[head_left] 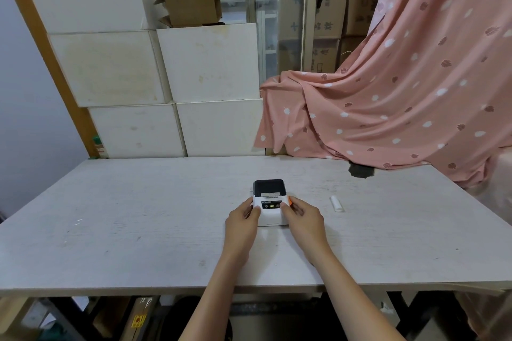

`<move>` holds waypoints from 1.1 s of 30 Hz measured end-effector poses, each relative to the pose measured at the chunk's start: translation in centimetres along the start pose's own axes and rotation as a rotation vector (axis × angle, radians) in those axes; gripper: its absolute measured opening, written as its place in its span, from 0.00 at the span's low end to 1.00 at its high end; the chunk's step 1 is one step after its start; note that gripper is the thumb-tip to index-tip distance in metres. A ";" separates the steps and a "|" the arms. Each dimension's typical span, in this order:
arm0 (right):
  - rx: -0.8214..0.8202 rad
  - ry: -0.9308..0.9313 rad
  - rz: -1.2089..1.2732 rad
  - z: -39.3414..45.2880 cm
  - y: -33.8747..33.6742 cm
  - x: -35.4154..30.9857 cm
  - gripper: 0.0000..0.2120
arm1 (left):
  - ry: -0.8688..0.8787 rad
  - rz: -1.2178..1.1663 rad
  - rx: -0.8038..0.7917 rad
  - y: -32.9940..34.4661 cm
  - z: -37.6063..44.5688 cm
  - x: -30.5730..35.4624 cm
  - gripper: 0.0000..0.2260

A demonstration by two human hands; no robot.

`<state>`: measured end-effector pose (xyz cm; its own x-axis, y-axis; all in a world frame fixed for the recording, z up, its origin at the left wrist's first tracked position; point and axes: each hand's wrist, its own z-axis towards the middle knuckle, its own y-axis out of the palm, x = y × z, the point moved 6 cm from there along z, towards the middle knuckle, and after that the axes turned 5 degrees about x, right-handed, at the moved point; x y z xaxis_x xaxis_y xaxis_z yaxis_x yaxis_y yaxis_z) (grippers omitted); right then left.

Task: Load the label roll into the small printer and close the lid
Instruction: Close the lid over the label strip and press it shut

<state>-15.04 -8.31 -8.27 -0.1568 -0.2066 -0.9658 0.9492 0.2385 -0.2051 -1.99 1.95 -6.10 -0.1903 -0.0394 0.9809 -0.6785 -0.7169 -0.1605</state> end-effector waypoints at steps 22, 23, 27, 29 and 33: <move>-0.018 -0.013 0.032 -0.2 0.0 -0.2 0.09 | -0.004 -0.015 -0.019 0.2 0.3 -0.6 0.16; -0.015 -0.014 0.028 -0.2 0.0 -0.2 0.10 | -0.006 -0.012 -0.018 0.2 0.4 -0.6 0.16; -0.011 -0.012 0.022 -0.2 0.0 -0.4 0.09 | -0.009 -0.004 -0.015 0.2 0.4 -0.6 0.17; -0.013 -0.008 0.031 -0.2 0.0 -0.3 0.09 | -0.013 -0.009 -0.018 0.2 0.4 -0.6 0.18; -0.019 0.002 0.045 -0.4 -0.1 -0.5 0.07 | -0.011 -0.016 -0.015 0.1 0.4 -0.6 0.18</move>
<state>-15.11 -7.86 -7.85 -0.1146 -0.1935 -0.9744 0.9501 0.2652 -0.1644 -1.70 1.64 -6.67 -0.1714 -0.0362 0.9845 -0.6923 -0.7066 -0.1465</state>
